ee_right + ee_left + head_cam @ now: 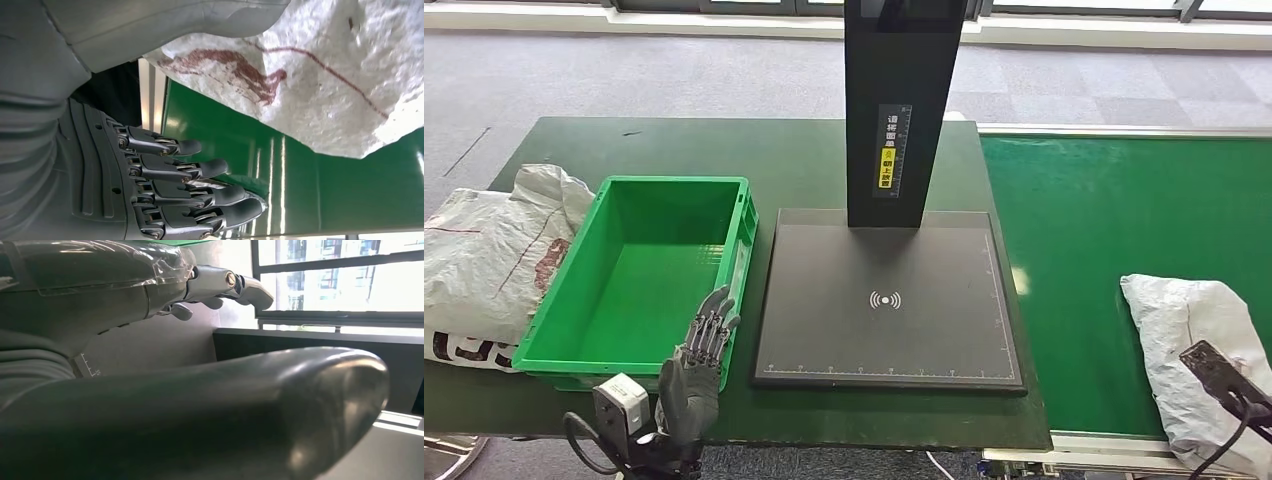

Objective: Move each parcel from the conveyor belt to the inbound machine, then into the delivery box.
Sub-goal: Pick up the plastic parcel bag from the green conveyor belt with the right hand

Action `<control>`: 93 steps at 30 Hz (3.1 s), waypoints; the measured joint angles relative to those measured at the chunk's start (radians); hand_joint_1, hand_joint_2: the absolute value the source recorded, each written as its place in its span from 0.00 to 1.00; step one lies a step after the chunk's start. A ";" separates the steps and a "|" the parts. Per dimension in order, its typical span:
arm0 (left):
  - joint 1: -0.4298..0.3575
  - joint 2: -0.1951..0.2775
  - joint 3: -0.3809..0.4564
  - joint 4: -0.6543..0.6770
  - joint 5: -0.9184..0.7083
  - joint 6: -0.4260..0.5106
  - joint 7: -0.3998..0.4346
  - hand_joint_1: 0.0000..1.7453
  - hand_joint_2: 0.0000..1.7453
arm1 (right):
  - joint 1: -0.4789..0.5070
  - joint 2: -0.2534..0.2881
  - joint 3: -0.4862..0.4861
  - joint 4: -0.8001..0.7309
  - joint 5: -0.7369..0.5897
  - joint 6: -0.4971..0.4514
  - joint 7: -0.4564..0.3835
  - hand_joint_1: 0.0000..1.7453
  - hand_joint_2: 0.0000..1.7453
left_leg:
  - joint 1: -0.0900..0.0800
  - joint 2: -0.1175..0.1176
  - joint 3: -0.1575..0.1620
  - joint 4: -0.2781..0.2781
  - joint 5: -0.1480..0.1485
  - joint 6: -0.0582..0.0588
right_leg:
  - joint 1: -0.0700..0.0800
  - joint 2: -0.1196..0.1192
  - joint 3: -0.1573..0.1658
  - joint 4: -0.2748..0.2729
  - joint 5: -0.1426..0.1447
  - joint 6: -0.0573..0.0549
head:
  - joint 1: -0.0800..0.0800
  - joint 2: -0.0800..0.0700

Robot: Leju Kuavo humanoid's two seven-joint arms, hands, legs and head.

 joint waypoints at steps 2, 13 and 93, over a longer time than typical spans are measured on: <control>0.000 0.000 0.000 0.001 0.000 0.005 -0.002 0.00 0.00 | -0.058 -0.002 0.019 0.071 0.010 -0.030 -0.019 0.00 1.00 | 0.000 0.001 -0.002 0.000 0.000 0.000 | 0.000 0.001 0.000 0.000 0.000 0.000 | 0.000 0.000; -0.017 0.000 0.001 0.028 0.017 -0.010 -0.008 0.00 0.00 | -0.257 -0.035 0.126 0.411 0.002 0.128 0.001 0.00 1.00 | 0.000 -0.005 0.000 0.001 0.001 0.001 | 0.000 -0.005 0.001 0.000 0.000 0.001 | 0.000 0.000; -0.039 -0.066 0.001 0.049 -0.105 0.044 0.072 0.00 0.00 | 0.076 0.364 0.450 -0.598 0.102 -0.421 -0.011 1.00 1.00 | 0.002 -0.002 0.004 0.000 0.002 -0.002 | 0.002 -0.002 0.003 0.000 -0.002 -0.002 | 0.000 0.000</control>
